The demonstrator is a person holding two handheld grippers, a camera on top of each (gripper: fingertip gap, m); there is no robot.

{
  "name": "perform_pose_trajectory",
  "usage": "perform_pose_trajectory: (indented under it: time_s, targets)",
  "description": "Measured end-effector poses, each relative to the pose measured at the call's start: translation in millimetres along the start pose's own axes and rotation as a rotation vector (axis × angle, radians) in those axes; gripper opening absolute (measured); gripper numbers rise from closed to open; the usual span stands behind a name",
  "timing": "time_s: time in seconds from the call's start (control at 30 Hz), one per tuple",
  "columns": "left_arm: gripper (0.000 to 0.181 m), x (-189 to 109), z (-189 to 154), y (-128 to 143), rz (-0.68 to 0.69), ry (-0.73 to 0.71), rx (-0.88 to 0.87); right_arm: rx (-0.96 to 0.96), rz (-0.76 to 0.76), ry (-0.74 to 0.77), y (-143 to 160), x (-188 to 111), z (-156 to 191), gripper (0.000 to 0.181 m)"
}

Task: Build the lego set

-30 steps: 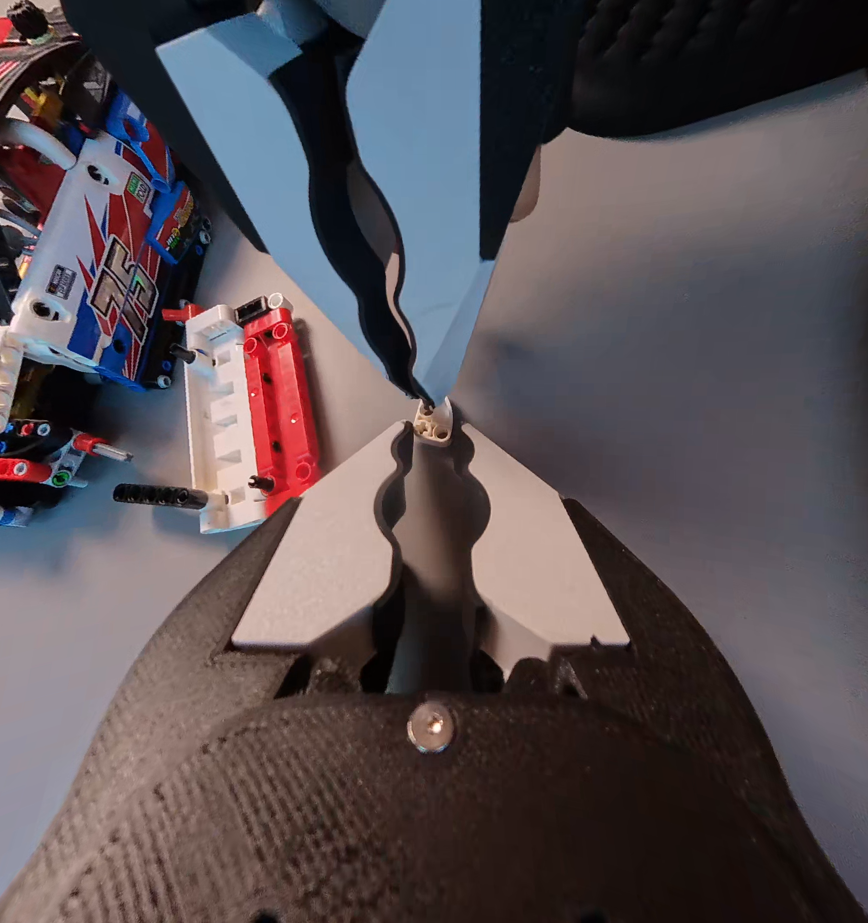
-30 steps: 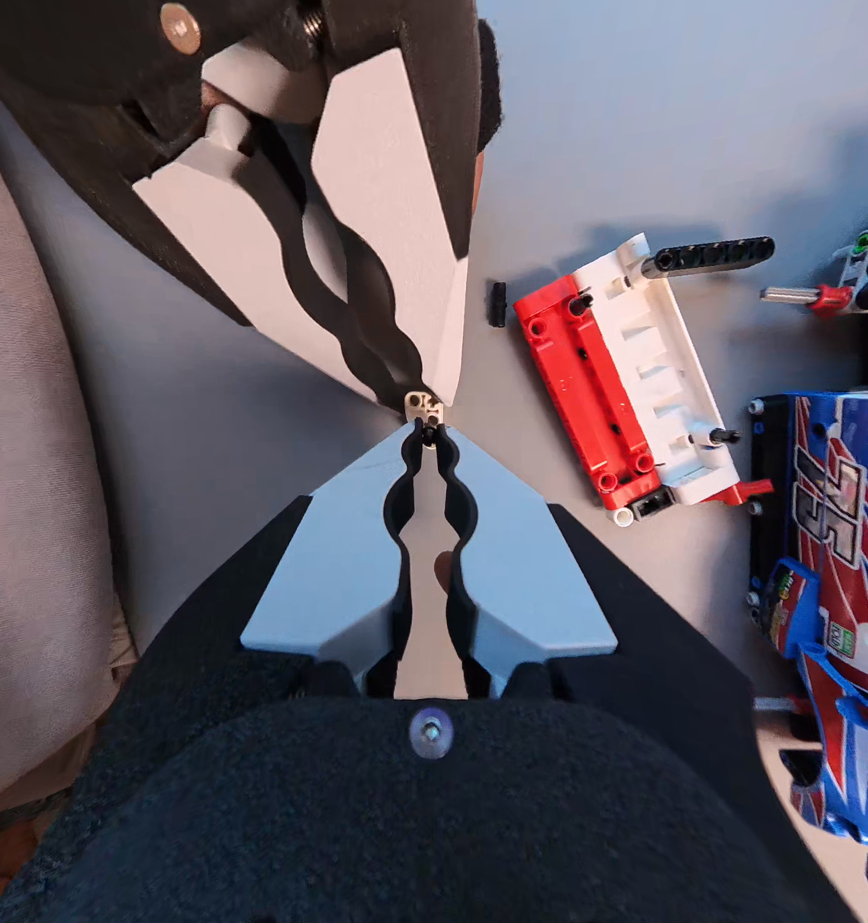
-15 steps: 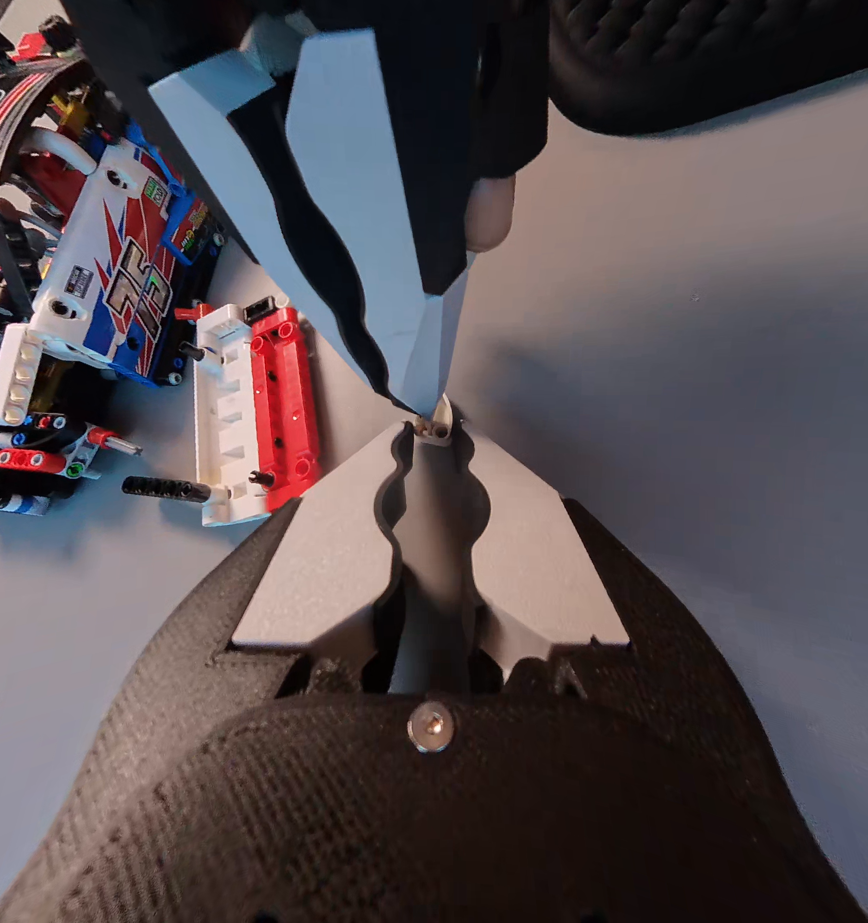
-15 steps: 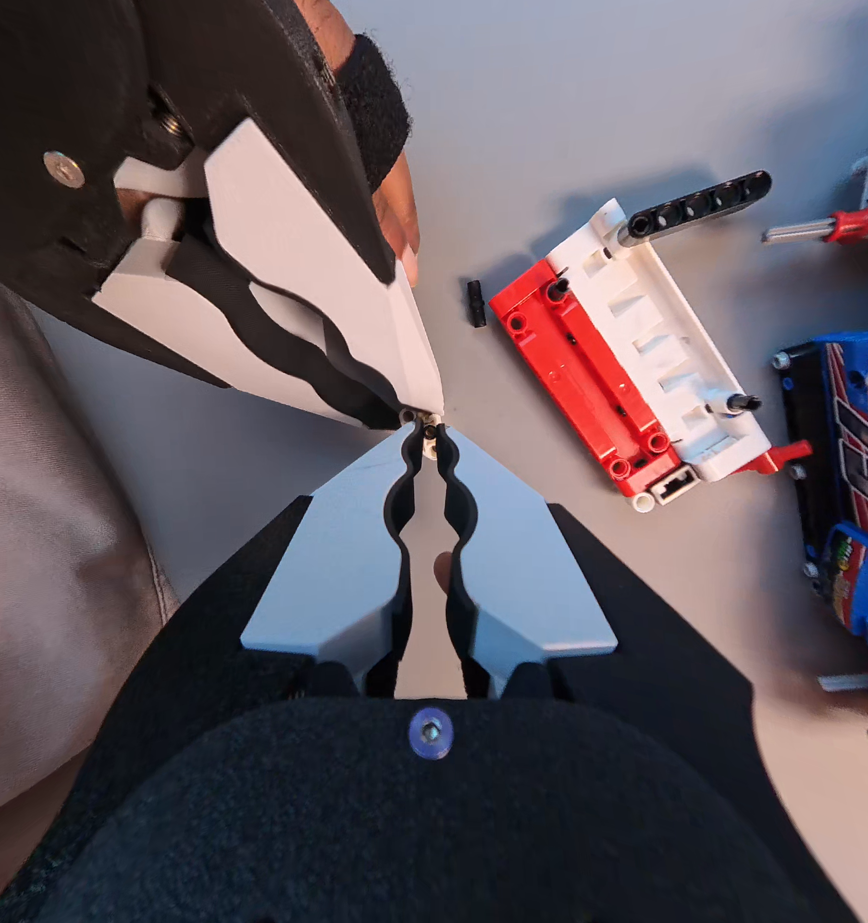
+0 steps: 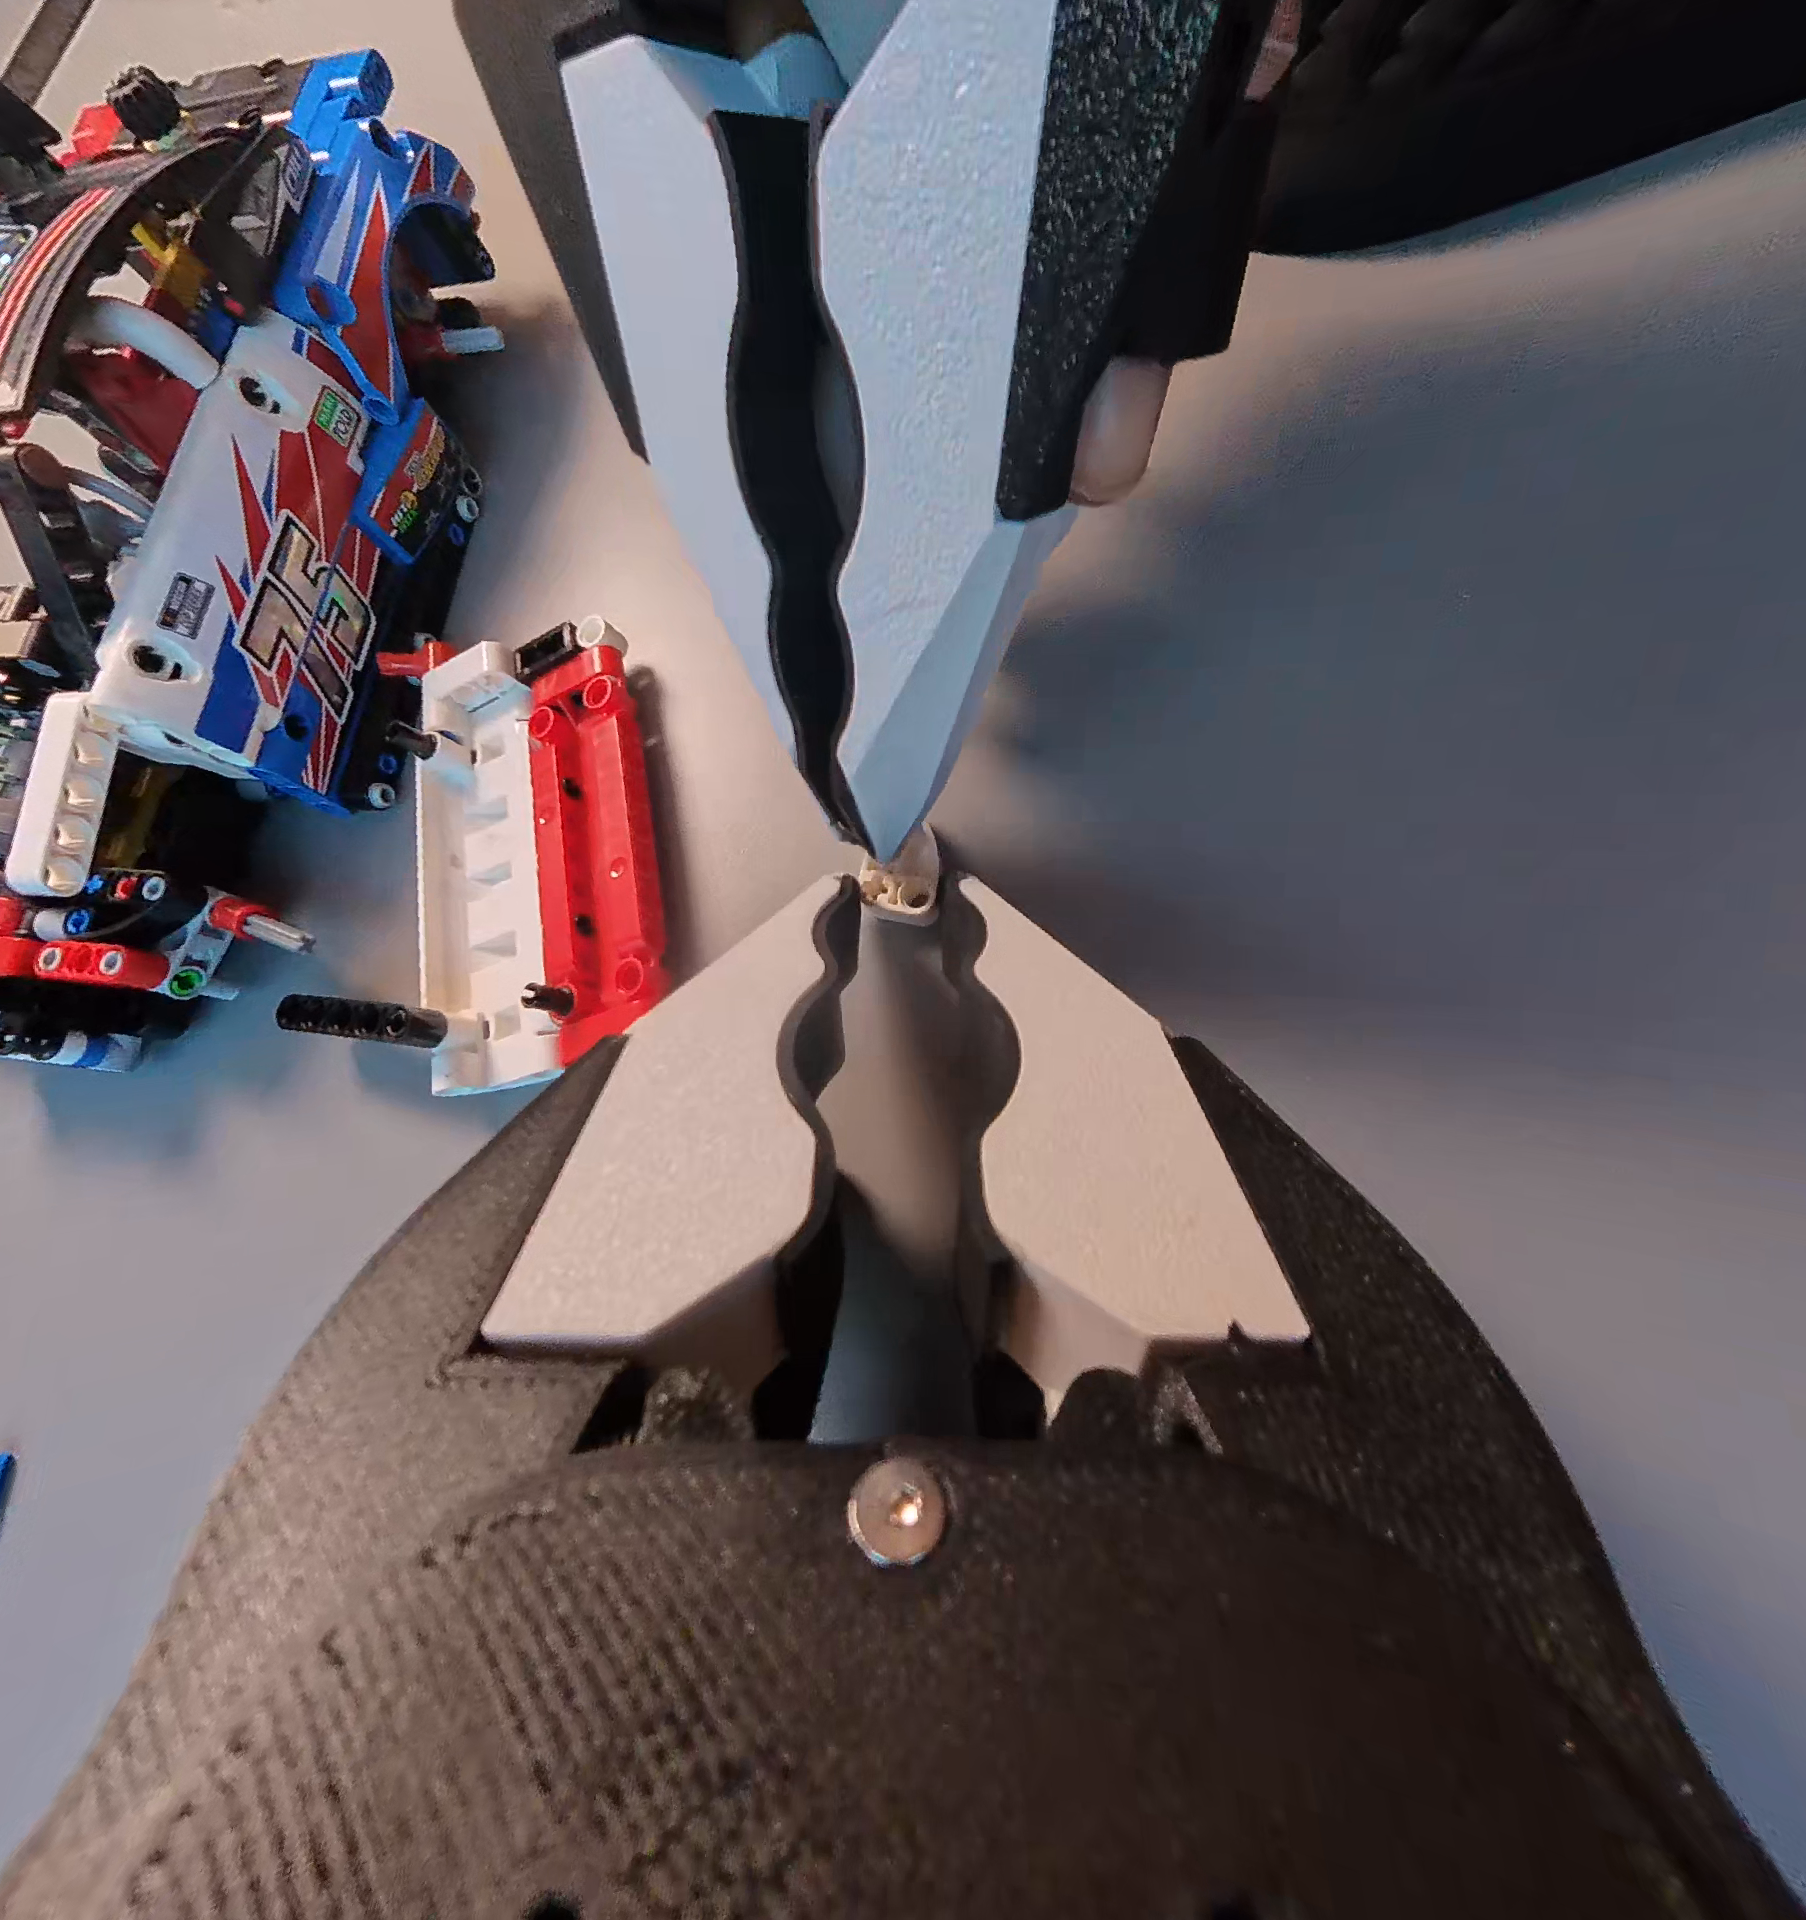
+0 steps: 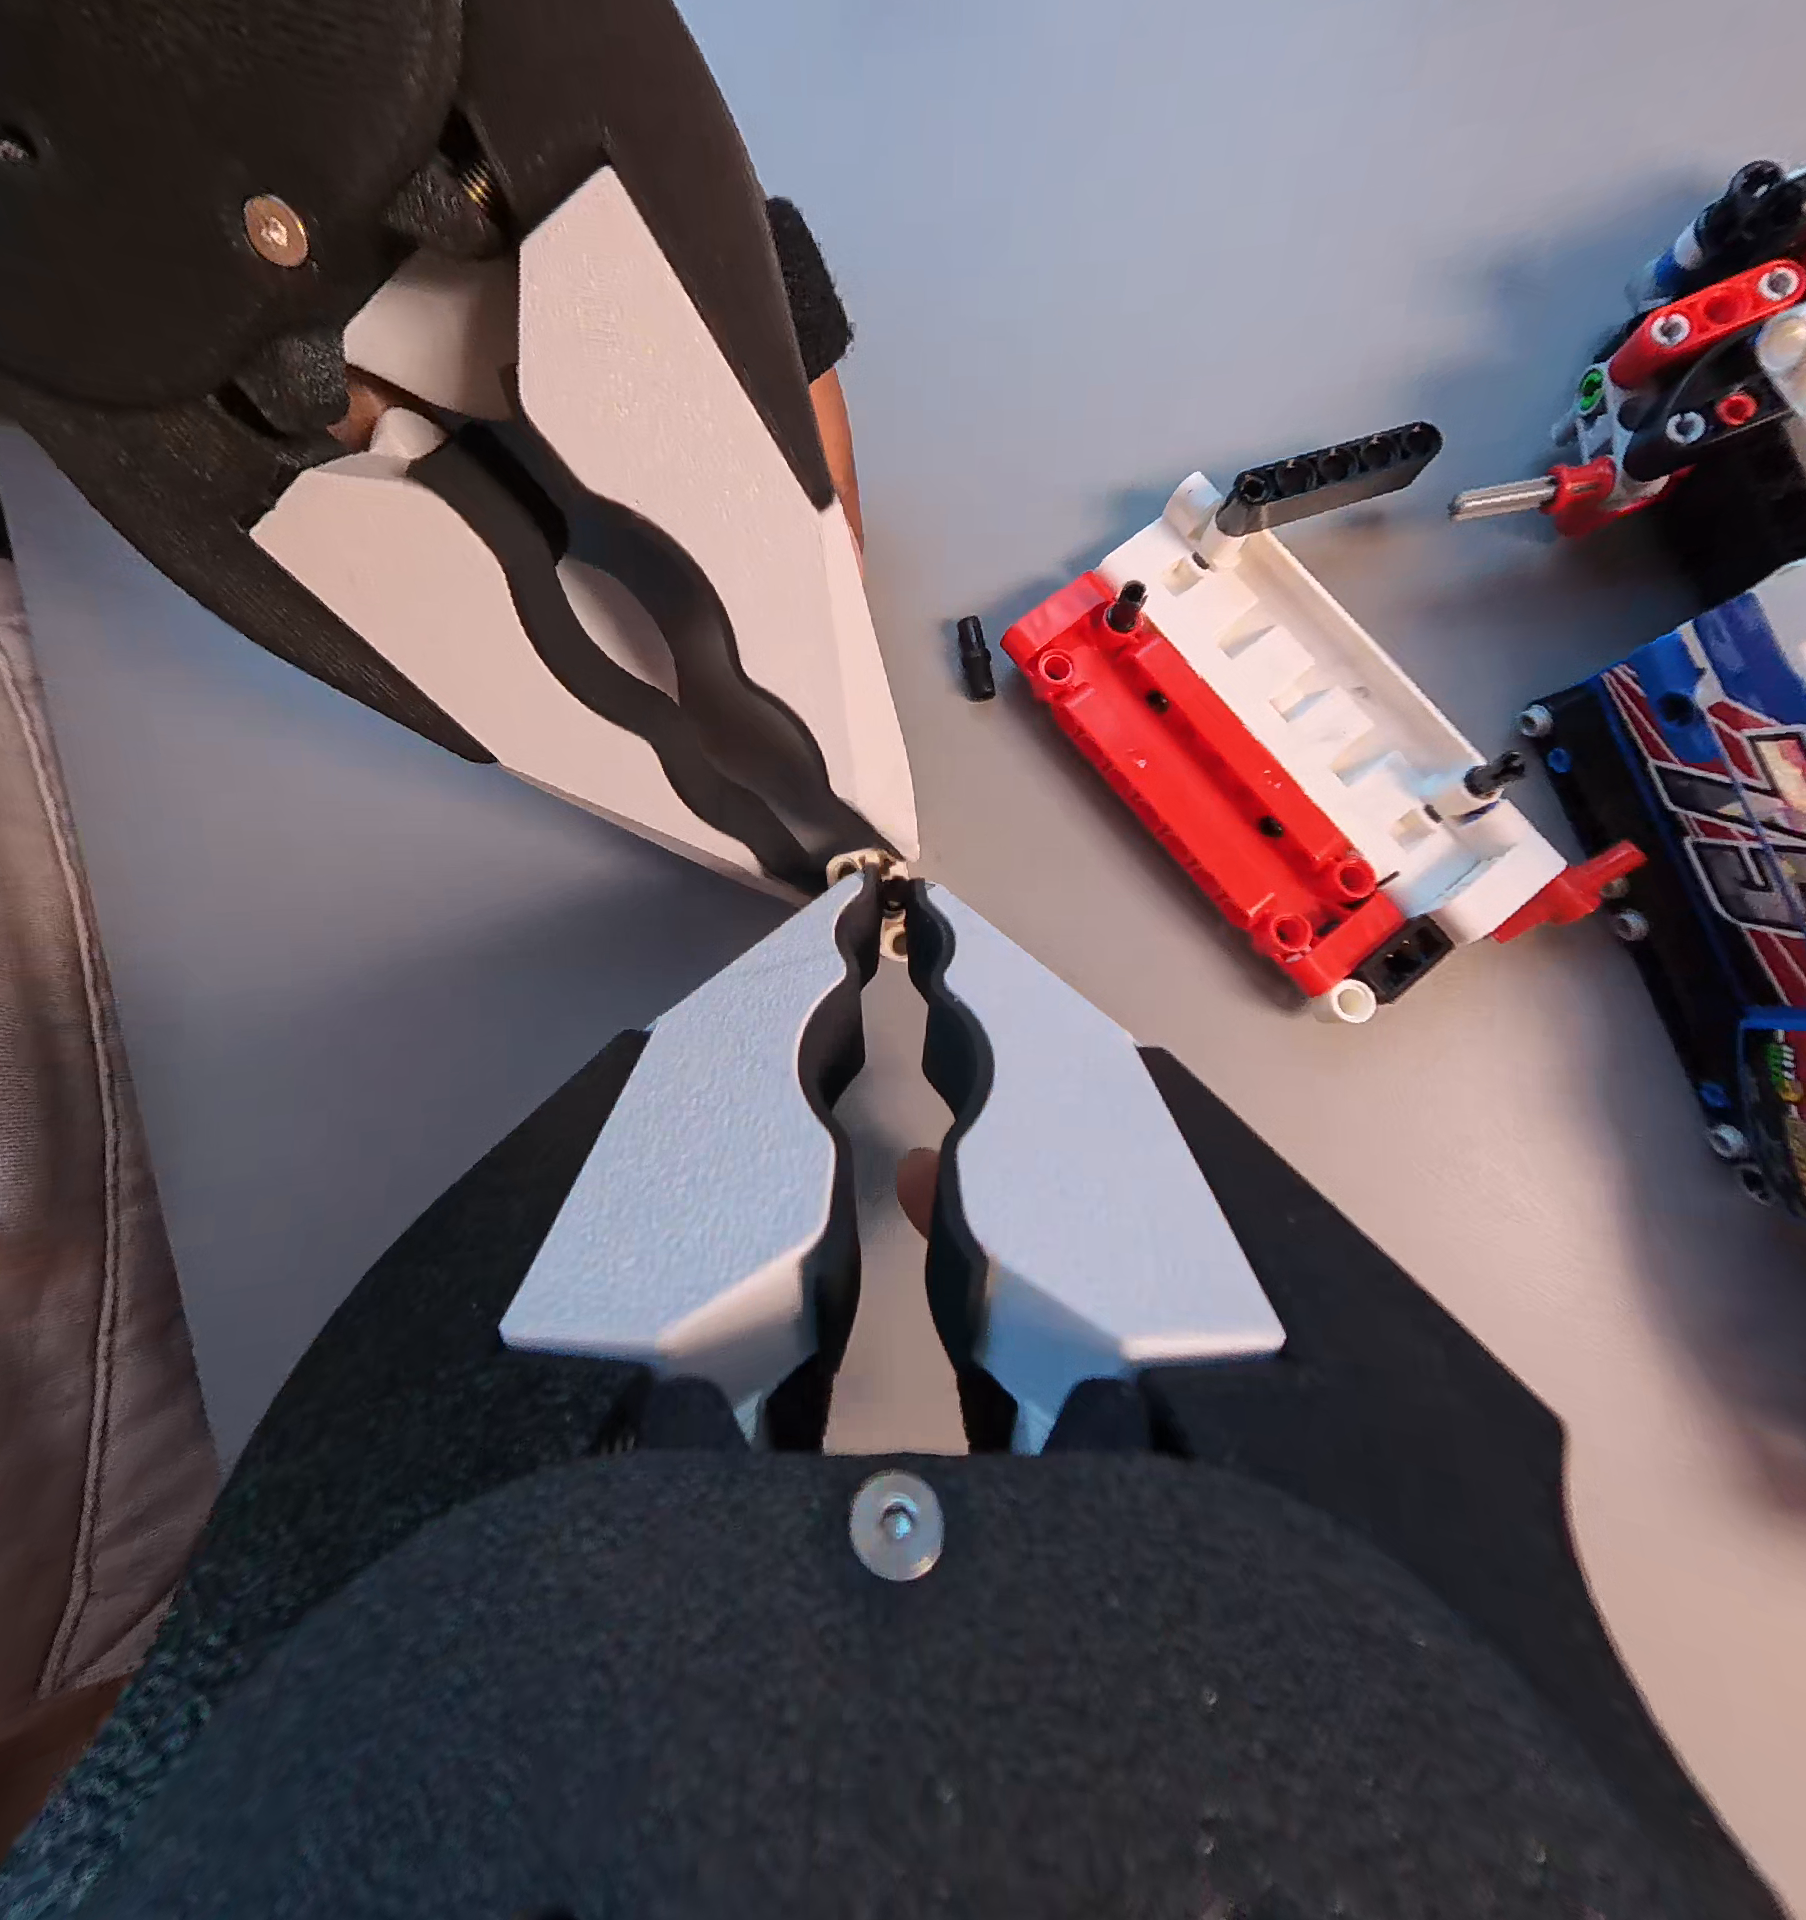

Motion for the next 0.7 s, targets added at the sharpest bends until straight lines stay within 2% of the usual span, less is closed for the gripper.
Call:
perform_pose_trajectory:
  time_s: [0.03,0.13,0.37,0.47,0.6,0.7]
  targets:
    - [0.014,0.0,0.1,0.1,0.000,-0.001,0.000,0.031,-0.030,0.002,1.2,0.4,-0.8,0.001]
    - [0.014,-0.2,0.4,0.3,0.000,0.000,-0.003,0.110,-0.098,-0.010,5.4,-0.3,-2.9,0.001]
    - [0.014,-0.1,0.4,0.4,0.000,0.000,-0.003,0.070,-0.173,0.026,11.0,-2.2,0.2,0.001]
    - [0.014,0.1,0.2,0.4,0.000,-0.002,0.003,-0.122,-0.131,0.061,8.7,-2.1,5.4,0.001]
    - [0.014,0.2,-0.3,0.4,0.004,-0.007,0.009,-0.361,-0.038,0.018,3.7,-0.5,7.8,0.001]
    - [0.014,0.1,-1.1,0.2,0.007,-0.015,0.018,-0.385,0.009,-0.013,4.0,1.3,6.2,0.002]
Point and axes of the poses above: each gripper's, where its closed fingertips meet, x out along the fingers, y out of its underside, z = x × y across the jaws, the point moved 7 cm from there along -x, back along the fingers, and after that the axes turned 13 degrees about -z, right-handed, at the moved point
